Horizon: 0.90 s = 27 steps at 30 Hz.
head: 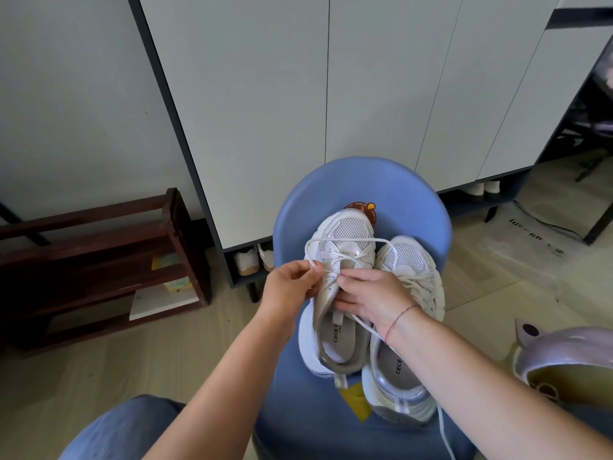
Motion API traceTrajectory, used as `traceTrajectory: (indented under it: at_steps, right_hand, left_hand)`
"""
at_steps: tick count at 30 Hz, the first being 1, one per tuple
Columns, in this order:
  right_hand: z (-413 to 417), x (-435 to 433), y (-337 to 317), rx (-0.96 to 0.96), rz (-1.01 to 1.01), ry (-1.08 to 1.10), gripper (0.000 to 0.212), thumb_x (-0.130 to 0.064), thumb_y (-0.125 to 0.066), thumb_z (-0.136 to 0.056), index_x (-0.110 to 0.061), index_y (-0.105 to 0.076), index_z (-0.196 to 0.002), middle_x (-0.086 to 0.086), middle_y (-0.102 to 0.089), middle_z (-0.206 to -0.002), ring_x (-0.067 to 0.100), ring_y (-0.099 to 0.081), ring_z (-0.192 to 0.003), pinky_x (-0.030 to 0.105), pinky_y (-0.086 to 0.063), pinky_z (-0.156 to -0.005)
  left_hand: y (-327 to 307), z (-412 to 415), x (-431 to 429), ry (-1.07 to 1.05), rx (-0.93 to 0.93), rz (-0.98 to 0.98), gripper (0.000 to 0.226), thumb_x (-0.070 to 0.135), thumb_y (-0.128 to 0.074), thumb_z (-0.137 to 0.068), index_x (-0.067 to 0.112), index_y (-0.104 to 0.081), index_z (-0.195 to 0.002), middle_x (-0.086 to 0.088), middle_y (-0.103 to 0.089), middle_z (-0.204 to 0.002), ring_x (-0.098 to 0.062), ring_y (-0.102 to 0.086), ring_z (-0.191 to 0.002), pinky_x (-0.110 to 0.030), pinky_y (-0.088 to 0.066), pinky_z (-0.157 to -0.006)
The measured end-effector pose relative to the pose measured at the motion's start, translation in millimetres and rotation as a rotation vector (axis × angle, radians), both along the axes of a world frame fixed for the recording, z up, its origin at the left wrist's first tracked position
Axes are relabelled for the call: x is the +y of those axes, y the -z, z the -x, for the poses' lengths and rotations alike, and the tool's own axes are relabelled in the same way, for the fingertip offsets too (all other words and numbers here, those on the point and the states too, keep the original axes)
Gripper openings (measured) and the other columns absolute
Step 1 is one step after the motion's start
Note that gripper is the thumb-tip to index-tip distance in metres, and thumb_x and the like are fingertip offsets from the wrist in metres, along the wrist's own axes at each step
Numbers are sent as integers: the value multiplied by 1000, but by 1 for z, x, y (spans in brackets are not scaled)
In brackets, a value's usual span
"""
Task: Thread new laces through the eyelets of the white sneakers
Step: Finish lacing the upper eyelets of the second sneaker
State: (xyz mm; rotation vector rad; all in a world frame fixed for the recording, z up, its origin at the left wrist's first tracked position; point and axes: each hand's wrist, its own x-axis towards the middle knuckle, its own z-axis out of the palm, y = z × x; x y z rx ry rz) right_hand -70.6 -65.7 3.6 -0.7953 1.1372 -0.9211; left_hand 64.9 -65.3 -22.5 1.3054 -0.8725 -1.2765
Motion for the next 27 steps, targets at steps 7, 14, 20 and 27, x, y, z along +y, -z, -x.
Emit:
traceTrajectory:
  at_steps: [7, 14, 20, 27]
  right_hand:
    - [1, -1, -1, -20, 6, -1, 29, 12, -50, -89, 5, -56, -116, 15, -65, -84, 19, -66, -64, 24, -58, -55]
    - [2, -3, 0, 2, 10, -16, 20, 12, -50, -89, -4, -62, -92, 6, -67, -66, 14, -66, -54, 24, -57, -54]
    - [-2, -2, 0, 12, 19, 18, 23, 14, -50, -88, -6, -62, -87, 11, -65, -72, 15, -66, -55, 23, -56, -51]
    - [-2, -4, 1, 10, 26, 3, 23, 13, -49, -88, -5, -64, -89, 12, -66, -74, 18, -66, -59, 25, -57, -55]
  left_hand:
    - [-8, 1, -2, 20, -161, 117, 8, 8, -59, -93, 6, -66, -87, -11, -69, -82, -13, -61, -72, -14, -49, -63]
    - [-7, -5, -4, 92, -457, 202, 10, 17, -59, -94, 11, -65, -90, 3, -66, -74, -5, -54, -64, -17, -43, -62]
    - [-9, -7, -7, 151, -393, 235, 9, 15, -48, -100, 12, -56, -96, 5, -68, -82, -7, -52, -64, -16, -38, -60]
    - [-7, 4, -4, 149, -214, 244, 13, 13, -45, -101, 15, -54, -91, 1, -65, -84, -3, -61, -79, -14, -47, -72]
